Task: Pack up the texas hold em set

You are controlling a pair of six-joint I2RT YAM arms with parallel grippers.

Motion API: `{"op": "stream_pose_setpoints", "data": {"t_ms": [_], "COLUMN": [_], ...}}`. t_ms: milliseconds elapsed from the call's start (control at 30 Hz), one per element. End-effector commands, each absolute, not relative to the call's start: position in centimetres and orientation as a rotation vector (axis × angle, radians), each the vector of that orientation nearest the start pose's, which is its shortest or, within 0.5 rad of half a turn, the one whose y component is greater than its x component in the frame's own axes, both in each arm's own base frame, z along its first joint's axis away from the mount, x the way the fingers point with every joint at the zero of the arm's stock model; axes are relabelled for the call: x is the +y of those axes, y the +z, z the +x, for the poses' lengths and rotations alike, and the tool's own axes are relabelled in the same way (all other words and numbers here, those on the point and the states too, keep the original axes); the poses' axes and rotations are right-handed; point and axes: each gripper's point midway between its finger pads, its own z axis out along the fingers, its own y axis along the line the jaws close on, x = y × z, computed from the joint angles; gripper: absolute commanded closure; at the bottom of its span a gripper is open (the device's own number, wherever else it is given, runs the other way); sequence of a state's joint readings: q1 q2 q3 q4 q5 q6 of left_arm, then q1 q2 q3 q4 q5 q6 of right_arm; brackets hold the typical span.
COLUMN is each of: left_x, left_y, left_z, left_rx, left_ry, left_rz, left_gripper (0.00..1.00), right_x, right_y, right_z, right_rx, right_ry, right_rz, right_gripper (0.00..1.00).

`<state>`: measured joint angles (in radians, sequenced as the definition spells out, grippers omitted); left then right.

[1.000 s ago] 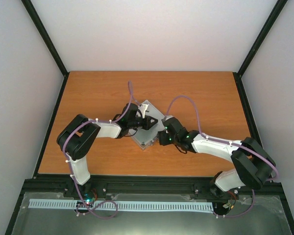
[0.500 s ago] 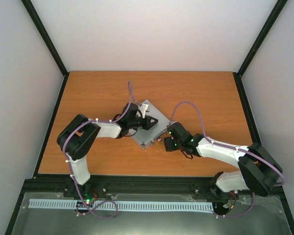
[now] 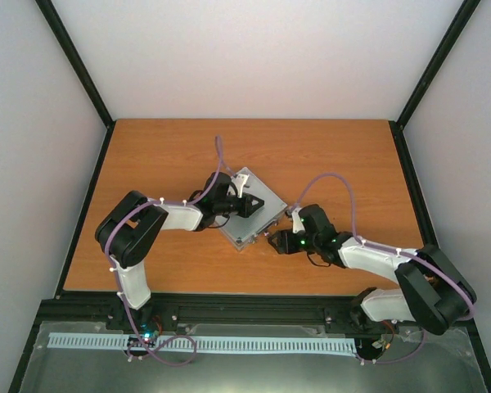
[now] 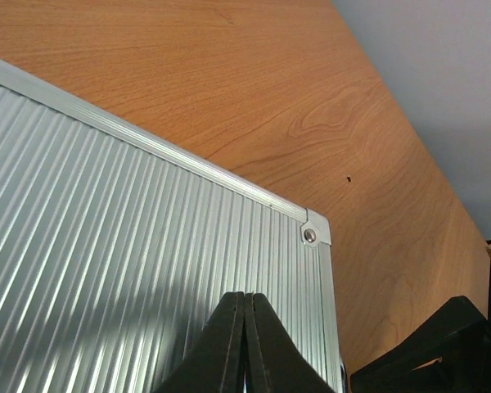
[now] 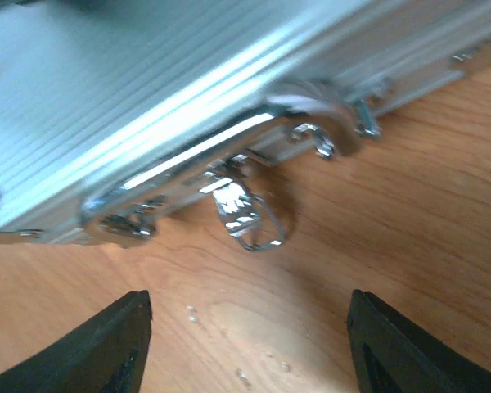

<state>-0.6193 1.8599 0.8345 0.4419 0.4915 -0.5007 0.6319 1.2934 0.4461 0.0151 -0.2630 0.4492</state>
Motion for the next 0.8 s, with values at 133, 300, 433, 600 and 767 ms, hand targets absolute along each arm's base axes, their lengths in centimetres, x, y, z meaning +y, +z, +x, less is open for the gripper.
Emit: {"op": "stream_pose_setpoints", "data": {"t_ms": [133, 300, 433, 600, 767], "left_x": [-27.0, -27.0, -27.1, -27.1, -27.1], "left_y": [-8.5, -8.6, -8.6, -8.6, -8.8], "left_z": [21.6, 21.7, 21.8, 21.9, 21.8], "left_rx": [2.977, 2.983, 2.985, 2.987, 2.995], "left_ry": [-0.906, -0.899, -0.895, -0.893, -0.889], "left_rz": [0.363, 0.368, 0.37, 0.37, 0.368], "left_gripper": [0.99, 0.99, 0.99, 0.99, 0.99], "right_x": [23.5, 23.7, 24.7, 25.2, 25.3], "right_y": [6.6, 5.9, 6.4, 6.3, 6.1], "right_z": [24.0, 24.7, 24.9, 24.9, 25.2], "right_rx": [2.322, 2.32, 2.256, 2.221, 2.209], "right_ry": [1.095, 1.183, 1.257, 1.296, 1.277], "right_rz": [-0.448, -0.458, -0.497, -0.528, -0.554], "right_gripper": [0.21, 0.08, 0.0, 0.0, 0.0]}}
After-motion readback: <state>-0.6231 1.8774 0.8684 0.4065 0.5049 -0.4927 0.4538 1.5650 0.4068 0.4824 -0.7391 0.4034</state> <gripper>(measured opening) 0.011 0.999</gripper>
